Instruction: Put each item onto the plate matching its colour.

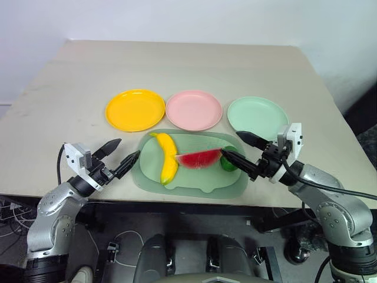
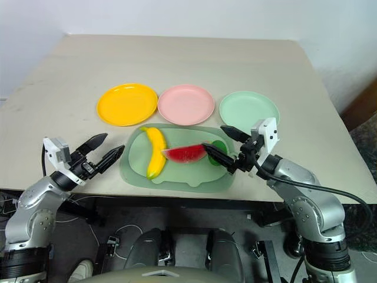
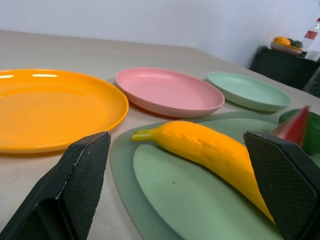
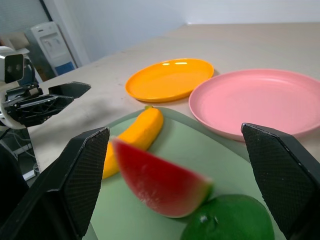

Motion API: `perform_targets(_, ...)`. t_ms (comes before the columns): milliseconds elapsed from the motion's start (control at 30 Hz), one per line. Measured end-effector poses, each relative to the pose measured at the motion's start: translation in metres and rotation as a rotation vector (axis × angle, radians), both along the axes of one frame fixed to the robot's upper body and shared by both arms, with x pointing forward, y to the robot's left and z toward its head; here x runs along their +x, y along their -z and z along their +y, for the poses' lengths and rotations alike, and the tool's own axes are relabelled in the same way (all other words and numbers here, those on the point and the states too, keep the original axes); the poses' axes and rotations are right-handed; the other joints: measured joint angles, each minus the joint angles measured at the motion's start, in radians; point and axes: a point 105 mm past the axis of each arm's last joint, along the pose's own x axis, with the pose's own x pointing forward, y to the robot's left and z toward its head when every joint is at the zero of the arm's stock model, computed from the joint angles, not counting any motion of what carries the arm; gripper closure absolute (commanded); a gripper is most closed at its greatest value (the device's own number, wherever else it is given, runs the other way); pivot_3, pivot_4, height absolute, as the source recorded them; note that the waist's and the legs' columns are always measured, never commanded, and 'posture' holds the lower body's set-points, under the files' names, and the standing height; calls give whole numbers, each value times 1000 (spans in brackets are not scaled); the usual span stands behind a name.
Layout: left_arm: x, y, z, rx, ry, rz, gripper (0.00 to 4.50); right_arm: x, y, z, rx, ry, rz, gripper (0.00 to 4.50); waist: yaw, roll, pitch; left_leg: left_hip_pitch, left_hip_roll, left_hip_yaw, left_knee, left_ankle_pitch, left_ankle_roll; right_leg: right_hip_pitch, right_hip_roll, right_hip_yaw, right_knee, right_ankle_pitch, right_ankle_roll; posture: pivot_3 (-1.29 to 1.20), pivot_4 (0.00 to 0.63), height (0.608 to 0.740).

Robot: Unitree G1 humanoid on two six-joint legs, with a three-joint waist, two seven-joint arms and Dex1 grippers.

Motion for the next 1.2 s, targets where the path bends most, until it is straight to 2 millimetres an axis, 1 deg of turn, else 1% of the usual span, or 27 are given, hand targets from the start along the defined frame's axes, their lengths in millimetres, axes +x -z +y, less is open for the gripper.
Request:
perform_targets(200, -2, 3, 2, 1, -8, 11, 30, 3, -3, 1, -4, -17, -2, 0, 0, 0, 0, 0, 0, 0, 0, 0, 0, 0, 0, 0, 0, 0, 0, 0, 150, 695)
perform_targets(433, -7, 0, -2, 8, 10, -1, 30, 1, -1, -4, -38, -39, 12, 0, -2, 0, 0, 0, 0, 0, 0, 0, 0, 0, 0, 0, 0, 0, 0, 0, 150, 695)
perform_targets(567, -11, 2, -5, 12, 22, 9, 30, 5, 7, -12, -76, -25, 43, 0, -1, 0, 0, 0, 0, 0, 0, 0, 0, 0, 0, 0, 0, 0, 0, 0, 150, 695)
perform_targets(667, -15, -1, -12, 18, 41, -4, 30, 9, 13, -17, -98, -18, 72, 0, -2, 0, 0, 0, 0, 0, 0, 0, 0, 0, 0, 0, 0, 0, 0, 0, 150, 695)
perform_targets(800, -21, -2, -16, 23, 49, -2, 30, 18, 14, -24, -109, 22, 87, 0, -4, 0, 0, 0, 0, 0, 0, 0, 0, 0, 0, 0, 0, 0, 0, 0, 150, 695)
perform_targets(933, -22, -1, -17, 23, 48, 10, 30, 23, 18, -26, -118, 68, 127, 0, -3, 0, 0, 0, 0, 0, 0, 0, 0, 0, 0, 0, 0, 0, 0, 0, 150, 695)
perform_targets(1000, -22, -1, -18, 22, 50, 12, 30, 24, 23, -25, -113, 95, 165, 0, -3, 0, 0, 0, 0, 0, 0, 0, 0, 0, 0, 0, 0, 0, 0, 0, 150, 695)
perform_targets(1200, -17, -5, -25, 18, 78, 3, 30, 22, 32, -15, -103, 119, 240, 0, -3, 0, 0, 0, 0, 0, 0, 0, 0, 0, 0, 0, 0, 0, 0, 0, 150, 695)
